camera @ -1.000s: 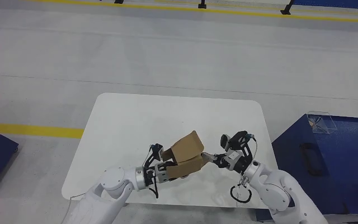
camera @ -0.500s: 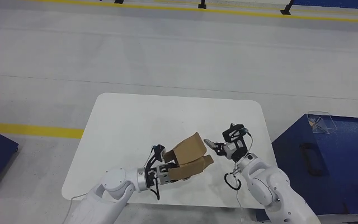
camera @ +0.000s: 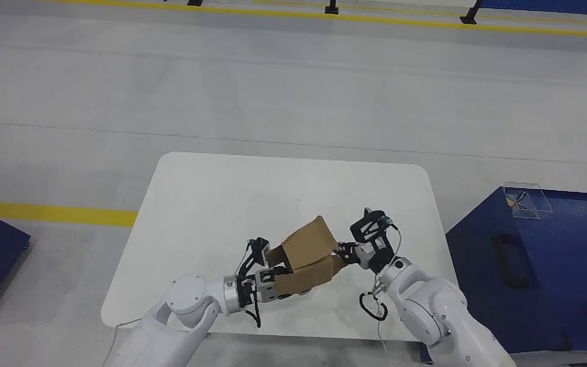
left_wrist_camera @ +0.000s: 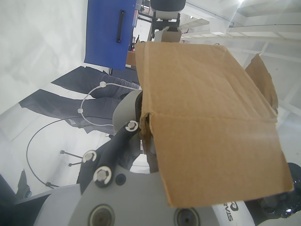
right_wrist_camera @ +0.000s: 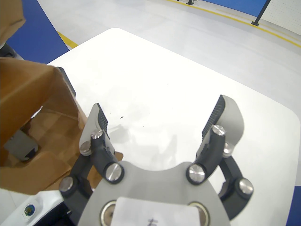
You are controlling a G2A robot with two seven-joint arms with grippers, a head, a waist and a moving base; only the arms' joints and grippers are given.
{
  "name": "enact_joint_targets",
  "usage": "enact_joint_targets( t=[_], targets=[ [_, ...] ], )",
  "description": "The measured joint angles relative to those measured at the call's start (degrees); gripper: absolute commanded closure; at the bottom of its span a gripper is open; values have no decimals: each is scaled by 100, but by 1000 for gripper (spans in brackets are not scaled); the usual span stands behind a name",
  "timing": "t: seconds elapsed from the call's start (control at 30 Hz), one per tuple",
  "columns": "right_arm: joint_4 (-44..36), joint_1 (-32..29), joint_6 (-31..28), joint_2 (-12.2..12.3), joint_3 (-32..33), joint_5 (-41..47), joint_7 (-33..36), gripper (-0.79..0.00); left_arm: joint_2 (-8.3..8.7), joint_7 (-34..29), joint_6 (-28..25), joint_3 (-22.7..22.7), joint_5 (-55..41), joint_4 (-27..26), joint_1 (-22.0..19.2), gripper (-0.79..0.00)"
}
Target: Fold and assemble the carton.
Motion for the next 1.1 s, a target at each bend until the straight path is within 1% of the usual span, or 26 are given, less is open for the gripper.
enact_joint_targets(
  t=[0.3, 0.47, 0.93, 1.03, 1.1],
  targets=[
    [-83, -28, 181, -75, -344, -560, 12, -785, -22, 35, 22, 50, 18, -3, -31, 0],
    [-85, -22, 247, -120, -465, -691, -58, -785, -32, 55, 33, 61, 15, 17, -39, 0],
    [-58, -52, 43, -185, -416, -561, -83, -785, -49, 47, 35, 74, 16, 24, -38, 0],
    [-81, -61, -73, -186, -280, -350, -75, -785, -53, 20, 38, 74, -7, 23, -39, 0],
    [-105, -109, -286, -172, -94, -8, -21, -785, -55, -67, 59, 66, -109, 25, -34, 0]
  ],
)
